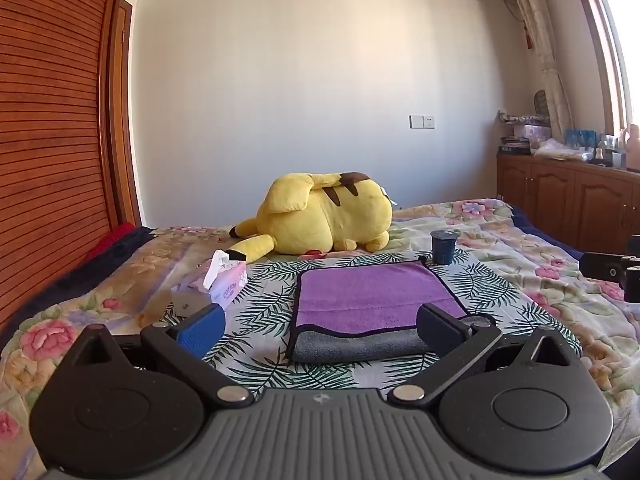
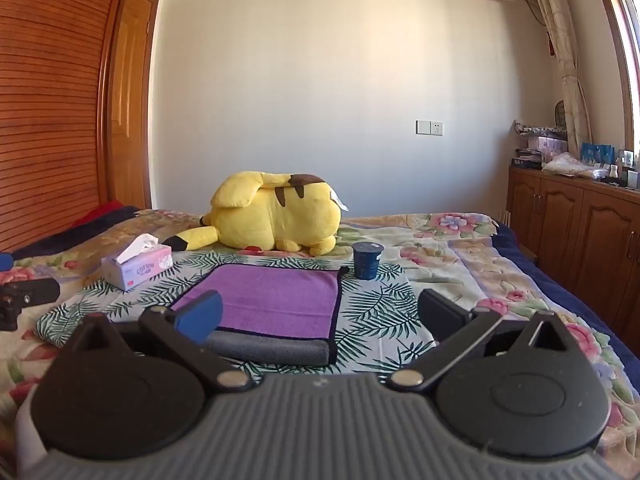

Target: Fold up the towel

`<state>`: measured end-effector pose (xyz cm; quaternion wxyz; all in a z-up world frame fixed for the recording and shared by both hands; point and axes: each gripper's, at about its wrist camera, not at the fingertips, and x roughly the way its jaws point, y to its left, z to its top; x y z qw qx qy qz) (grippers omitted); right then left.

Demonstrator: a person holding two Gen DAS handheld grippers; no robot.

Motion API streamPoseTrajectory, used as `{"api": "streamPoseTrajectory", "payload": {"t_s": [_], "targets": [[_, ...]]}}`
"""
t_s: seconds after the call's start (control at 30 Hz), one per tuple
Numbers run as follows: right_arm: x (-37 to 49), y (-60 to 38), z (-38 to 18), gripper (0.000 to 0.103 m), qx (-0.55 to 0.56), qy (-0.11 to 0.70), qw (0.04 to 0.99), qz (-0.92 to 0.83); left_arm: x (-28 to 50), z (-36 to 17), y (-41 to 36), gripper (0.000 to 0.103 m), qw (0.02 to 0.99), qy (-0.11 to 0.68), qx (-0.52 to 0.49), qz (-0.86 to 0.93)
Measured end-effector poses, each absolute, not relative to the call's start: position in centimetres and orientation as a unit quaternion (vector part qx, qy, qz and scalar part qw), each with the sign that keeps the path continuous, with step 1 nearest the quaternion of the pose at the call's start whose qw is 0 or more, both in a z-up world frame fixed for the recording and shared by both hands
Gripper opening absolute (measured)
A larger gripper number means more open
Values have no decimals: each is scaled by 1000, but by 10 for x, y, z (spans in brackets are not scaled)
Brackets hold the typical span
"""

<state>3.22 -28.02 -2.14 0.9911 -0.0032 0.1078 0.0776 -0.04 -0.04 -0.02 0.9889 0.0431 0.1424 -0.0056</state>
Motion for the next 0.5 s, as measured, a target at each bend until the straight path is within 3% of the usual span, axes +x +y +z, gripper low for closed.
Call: {"api": "streamPoseTrajectory", "payload": {"t_s": [0.5], "targets": [[32, -280, -21, 103, -4, 107, 991, 78, 0, 1, 0, 87, 989, 144, 41, -4]]}}
